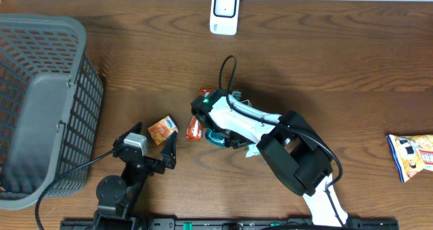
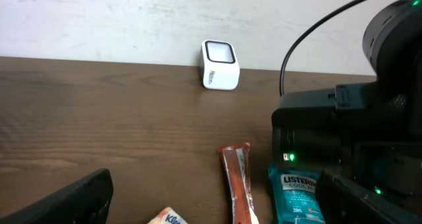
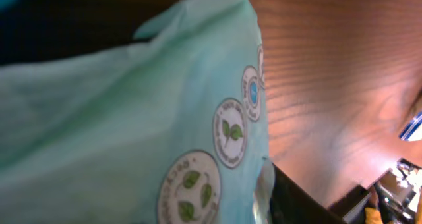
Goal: Scan the item barcode
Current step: 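Reach the right gripper to the mint-green packet and grasp it, then lift the green packet with the right gripper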
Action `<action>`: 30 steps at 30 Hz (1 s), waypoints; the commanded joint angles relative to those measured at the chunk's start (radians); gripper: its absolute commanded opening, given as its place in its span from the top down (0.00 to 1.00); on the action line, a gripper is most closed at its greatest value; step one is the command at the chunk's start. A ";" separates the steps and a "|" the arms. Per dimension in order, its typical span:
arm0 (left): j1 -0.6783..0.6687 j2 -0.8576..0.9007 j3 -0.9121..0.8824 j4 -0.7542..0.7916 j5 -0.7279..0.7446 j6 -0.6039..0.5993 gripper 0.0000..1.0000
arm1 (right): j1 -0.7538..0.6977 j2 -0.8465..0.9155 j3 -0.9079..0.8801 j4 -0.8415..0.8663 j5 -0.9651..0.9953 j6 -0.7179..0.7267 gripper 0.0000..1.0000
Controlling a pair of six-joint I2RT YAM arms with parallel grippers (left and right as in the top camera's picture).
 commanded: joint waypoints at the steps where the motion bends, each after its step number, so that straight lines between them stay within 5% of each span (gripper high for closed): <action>1: 0.004 -0.002 -0.017 -0.034 0.010 0.006 0.02 | 0.000 0.054 -0.016 0.034 -0.018 -0.021 0.66; 5: 0.004 -0.002 -0.017 -0.034 0.010 0.006 0.02 | 0.000 0.054 -0.016 0.038 -0.045 -0.065 0.85; 11: 0.004 -0.002 -0.017 -0.034 0.010 0.006 0.02 | -0.014 0.050 0.020 0.041 -0.183 -0.222 0.99; 15: 0.004 -0.002 -0.017 -0.034 0.010 0.006 0.02 | -0.048 0.018 0.064 0.043 -0.349 -0.373 0.99; 19: 0.004 -0.002 -0.017 -0.034 0.010 0.006 0.02 | -0.115 -0.066 0.069 0.042 -0.625 -0.656 0.99; 24: 0.004 -0.002 -0.017 -0.034 0.010 0.006 0.02 | -0.223 -0.127 0.069 -0.075 -1.177 -1.286 0.99; 30: 0.004 -0.002 -0.017 -0.034 0.010 0.006 0.02 | -0.275 -0.127 0.060 -0.181 -1.383 -1.625 0.99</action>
